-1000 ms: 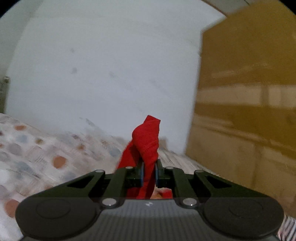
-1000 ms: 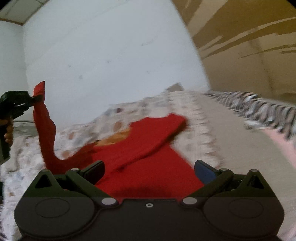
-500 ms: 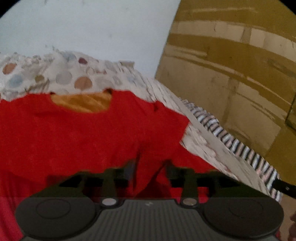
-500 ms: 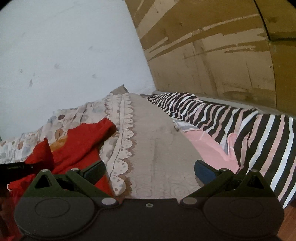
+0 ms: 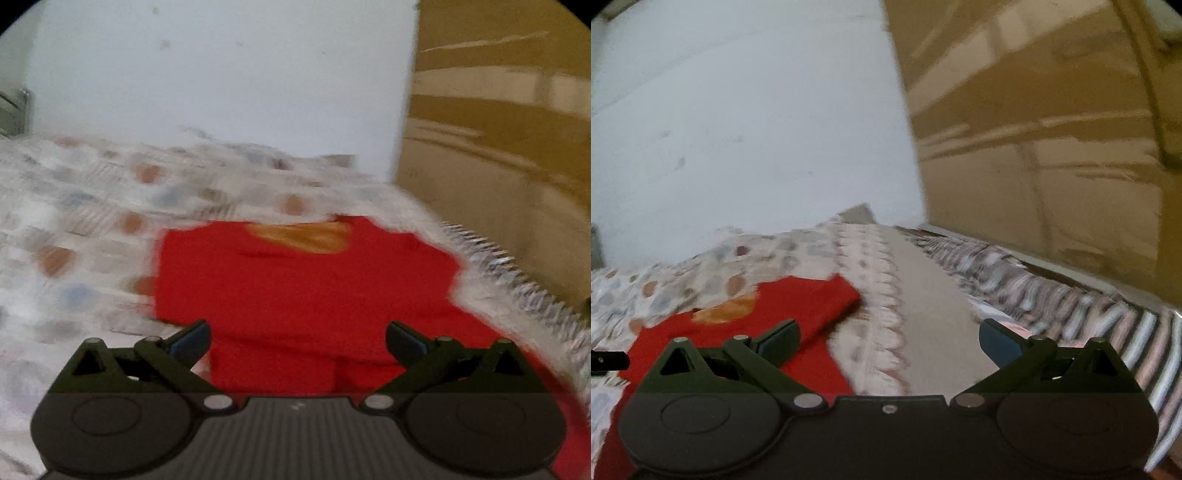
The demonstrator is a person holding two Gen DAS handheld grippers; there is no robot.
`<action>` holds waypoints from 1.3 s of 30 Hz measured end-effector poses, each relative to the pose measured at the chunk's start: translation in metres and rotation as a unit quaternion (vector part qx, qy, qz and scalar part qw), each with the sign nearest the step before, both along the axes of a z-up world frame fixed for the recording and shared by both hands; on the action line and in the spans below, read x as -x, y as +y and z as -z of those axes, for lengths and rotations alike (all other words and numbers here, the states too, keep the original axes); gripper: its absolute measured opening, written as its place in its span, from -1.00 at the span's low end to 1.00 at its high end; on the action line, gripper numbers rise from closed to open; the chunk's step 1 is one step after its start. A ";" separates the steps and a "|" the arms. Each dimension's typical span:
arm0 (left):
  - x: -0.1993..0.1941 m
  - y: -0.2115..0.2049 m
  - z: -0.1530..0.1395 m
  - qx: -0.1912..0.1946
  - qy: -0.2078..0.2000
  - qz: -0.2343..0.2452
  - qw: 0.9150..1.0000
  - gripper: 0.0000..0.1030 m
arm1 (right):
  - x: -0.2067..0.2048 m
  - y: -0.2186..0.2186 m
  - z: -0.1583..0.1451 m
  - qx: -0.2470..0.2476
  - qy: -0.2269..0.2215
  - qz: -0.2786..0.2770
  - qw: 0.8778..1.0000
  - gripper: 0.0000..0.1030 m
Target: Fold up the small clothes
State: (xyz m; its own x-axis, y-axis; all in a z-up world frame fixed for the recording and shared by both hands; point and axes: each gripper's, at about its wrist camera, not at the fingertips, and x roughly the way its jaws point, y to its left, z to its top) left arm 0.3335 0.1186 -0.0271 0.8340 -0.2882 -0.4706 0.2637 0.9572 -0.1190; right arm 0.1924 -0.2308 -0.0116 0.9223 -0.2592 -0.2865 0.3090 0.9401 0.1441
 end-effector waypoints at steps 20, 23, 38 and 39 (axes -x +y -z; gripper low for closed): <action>-0.147 0.117 0.049 0.111 0.046 -0.072 0.990 0.99 | -0.197 0.084 0.041 0.101 0.127 -0.159 0.974 0.99; -0.163 0.116 0.059 0.123 0.073 -0.052 0.988 0.71 | -0.206 0.076 0.069 0.083 0.163 -0.148 0.972 0.99; -0.160 0.074 0.070 0.025 0.074 -0.091 0.993 -0.74 | -0.208 0.067 0.079 0.042 0.154 -0.156 0.975 0.99; -0.161 0.076 0.072 0.034 0.075 -0.094 0.992 -0.72 | -0.208 0.066 0.079 0.038 0.153 -0.158 0.975 0.99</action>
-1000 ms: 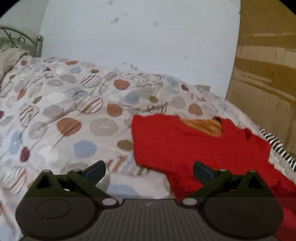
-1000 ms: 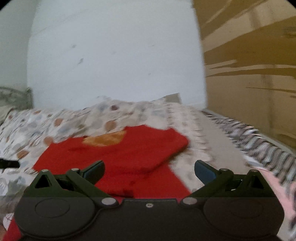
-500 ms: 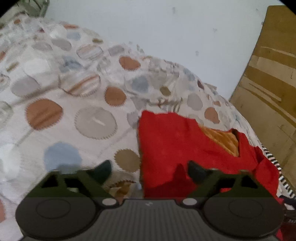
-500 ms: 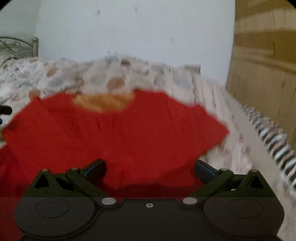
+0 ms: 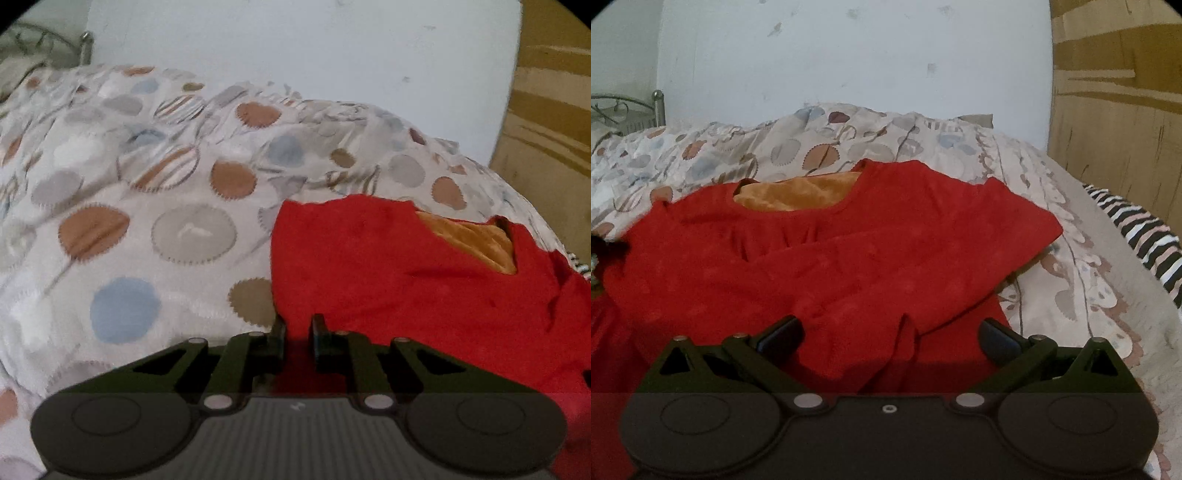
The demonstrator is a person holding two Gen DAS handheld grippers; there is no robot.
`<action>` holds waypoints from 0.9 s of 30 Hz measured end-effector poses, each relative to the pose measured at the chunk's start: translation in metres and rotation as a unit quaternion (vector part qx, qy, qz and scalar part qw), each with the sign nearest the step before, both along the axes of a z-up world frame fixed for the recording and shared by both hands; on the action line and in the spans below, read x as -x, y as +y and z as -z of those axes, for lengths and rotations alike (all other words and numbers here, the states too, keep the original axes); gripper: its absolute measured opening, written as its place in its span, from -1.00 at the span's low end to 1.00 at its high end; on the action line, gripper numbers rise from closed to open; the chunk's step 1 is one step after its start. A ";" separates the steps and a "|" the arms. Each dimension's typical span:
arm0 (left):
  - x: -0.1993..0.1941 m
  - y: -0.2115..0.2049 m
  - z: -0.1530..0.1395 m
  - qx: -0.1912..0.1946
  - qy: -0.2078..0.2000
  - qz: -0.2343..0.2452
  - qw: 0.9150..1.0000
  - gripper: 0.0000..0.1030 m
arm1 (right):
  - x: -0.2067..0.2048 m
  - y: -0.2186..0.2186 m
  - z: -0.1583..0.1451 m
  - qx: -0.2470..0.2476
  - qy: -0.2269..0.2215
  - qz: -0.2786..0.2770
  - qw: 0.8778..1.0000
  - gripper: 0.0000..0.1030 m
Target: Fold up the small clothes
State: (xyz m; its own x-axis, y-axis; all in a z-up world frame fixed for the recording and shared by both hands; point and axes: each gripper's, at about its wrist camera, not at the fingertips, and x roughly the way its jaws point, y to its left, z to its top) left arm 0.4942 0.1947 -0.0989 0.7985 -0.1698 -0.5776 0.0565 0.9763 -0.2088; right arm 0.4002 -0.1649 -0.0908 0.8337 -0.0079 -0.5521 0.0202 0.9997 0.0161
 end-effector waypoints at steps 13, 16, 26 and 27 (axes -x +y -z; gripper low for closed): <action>0.083 -0.008 -0.054 -0.078 -0.062 -0.017 0.995 0.99 | 0.002 -0.002 0.000 -0.010 -0.005 0.000 1.000 0.99; 0.106 -0.021 -0.065 -0.084 -0.037 0.015 0.996 0.99 | 0.003 -0.004 0.000 -0.017 -0.003 -0.001 1.000 0.99; 0.166 -0.040 -0.070 -0.020 0.035 0.085 0.996 0.99 | 0.111 -0.035 -0.041 -0.039 0.044 -0.050 0.997 0.99; 0.168 -0.039 -0.071 -0.014 0.045 0.080 0.996 0.99 | 0.126 -0.040 -0.040 -0.009 0.044 -0.045 0.998 0.99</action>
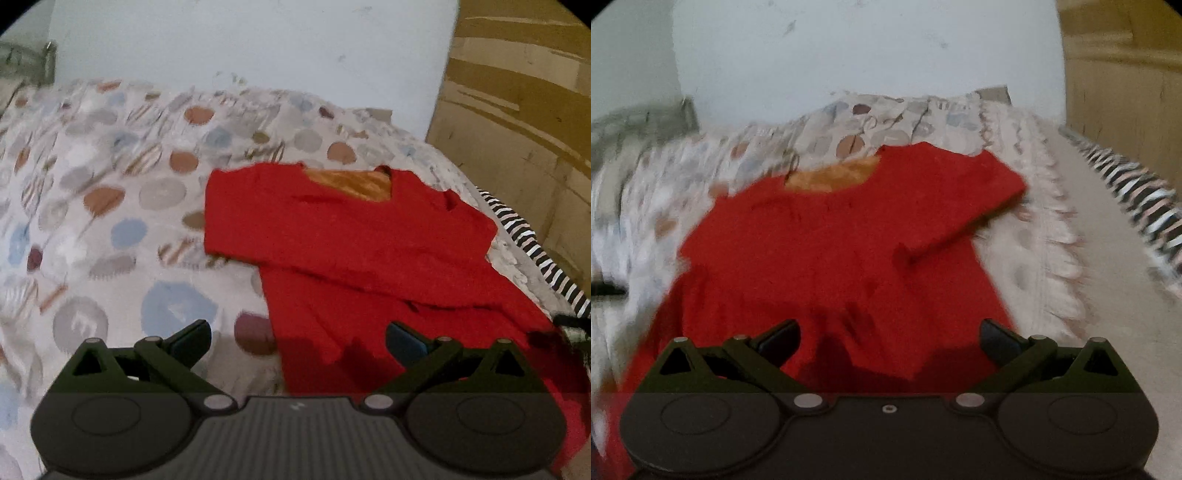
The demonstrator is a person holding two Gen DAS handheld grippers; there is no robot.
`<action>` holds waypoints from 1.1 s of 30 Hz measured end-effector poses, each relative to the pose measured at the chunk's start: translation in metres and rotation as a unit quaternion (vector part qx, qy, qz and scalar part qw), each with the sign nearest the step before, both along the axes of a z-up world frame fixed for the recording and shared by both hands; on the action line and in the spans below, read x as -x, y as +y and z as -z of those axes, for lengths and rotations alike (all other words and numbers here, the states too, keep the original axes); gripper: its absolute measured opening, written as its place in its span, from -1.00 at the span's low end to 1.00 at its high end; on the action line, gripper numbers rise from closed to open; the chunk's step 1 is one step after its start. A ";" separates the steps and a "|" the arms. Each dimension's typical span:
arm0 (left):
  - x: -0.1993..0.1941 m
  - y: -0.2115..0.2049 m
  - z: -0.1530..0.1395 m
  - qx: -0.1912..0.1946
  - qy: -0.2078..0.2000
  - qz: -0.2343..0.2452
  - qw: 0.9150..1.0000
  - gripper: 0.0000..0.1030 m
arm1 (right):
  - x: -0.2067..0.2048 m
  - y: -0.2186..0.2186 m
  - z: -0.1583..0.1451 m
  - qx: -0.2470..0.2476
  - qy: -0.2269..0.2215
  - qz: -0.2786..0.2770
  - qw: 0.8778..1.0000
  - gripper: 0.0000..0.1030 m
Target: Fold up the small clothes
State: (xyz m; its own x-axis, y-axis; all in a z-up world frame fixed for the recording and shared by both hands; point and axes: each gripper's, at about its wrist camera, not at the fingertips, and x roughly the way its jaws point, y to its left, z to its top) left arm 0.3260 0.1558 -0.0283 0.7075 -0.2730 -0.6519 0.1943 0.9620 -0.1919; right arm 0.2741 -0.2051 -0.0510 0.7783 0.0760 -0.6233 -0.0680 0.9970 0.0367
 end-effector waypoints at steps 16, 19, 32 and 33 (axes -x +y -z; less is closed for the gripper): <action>0.028 -0.013 0.008 -0.123 0.046 0.009 0.991 0.99 | 0.144 -0.062 -0.002 0.094 -0.066 0.035 0.993 0.99; 0.023 -0.024 0.017 -0.152 0.071 0.027 0.985 0.99 | 0.152 -0.054 -0.003 0.108 -0.079 0.017 0.991 0.99; 0.022 -0.012 0.026 -0.225 0.129 0.033 0.965 0.96 | 0.192 -0.026 0.010 0.224 -0.124 -0.132 0.958 0.99; 0.028 -0.009 0.022 -0.219 0.119 0.024 0.968 0.96 | 0.196 -0.023 0.013 0.233 -0.126 -0.158 0.951 0.99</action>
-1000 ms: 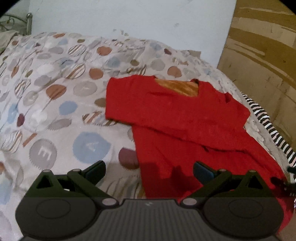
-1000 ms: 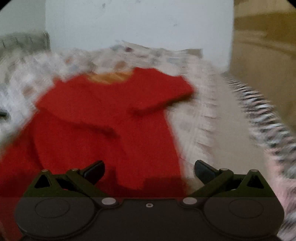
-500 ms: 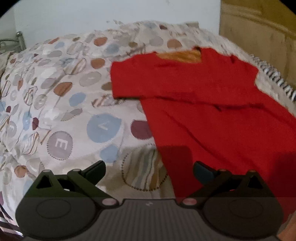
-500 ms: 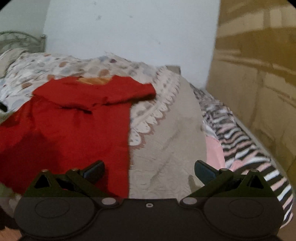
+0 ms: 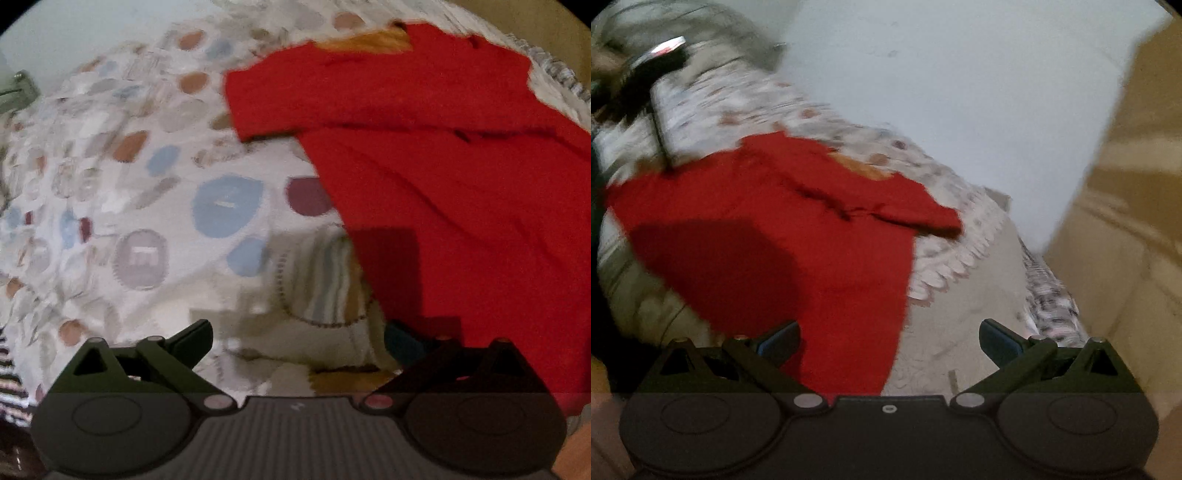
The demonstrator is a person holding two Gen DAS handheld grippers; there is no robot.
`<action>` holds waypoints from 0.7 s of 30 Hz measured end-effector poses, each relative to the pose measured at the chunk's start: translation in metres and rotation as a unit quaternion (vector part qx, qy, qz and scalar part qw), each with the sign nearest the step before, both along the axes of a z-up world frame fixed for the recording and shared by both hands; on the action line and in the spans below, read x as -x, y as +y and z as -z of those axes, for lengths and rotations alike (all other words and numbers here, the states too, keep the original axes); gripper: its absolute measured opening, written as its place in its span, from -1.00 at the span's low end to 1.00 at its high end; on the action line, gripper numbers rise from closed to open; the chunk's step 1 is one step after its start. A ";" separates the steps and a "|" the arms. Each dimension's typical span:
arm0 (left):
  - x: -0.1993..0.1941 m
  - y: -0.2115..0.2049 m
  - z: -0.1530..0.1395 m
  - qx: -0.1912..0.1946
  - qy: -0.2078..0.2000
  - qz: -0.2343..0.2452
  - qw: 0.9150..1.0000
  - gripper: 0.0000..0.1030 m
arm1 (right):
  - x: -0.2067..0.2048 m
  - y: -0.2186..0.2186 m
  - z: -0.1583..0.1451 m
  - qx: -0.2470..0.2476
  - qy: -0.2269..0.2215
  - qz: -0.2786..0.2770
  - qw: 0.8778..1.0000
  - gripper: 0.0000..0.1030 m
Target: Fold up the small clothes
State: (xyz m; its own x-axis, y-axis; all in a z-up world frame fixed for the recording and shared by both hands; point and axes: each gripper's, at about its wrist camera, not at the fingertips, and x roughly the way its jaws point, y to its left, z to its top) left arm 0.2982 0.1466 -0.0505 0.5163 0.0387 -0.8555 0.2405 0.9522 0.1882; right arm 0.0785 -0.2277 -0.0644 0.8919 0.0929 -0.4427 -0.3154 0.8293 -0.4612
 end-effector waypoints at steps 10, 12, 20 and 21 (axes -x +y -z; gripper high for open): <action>0.042 0.024 -0.041 0.074 -0.098 -0.055 0.991 0.99 | 0.000 0.046 0.055 0.180 -0.048 -0.065 0.980 0.99; 0.049 0.025 -0.047 0.071 -0.108 -0.059 0.990 0.99 | 0.002 0.053 0.062 0.203 -0.069 -0.061 0.975 0.99; 0.062 0.025 -0.053 0.084 -0.114 -0.059 0.988 0.99 | 0.011 0.061 0.064 0.197 -0.127 -0.054 0.971 0.99; 0.064 0.024 -0.053 0.087 -0.114 -0.059 0.988 0.99 | 0.006 0.064 0.069 0.200 -0.128 -0.051 0.970 0.98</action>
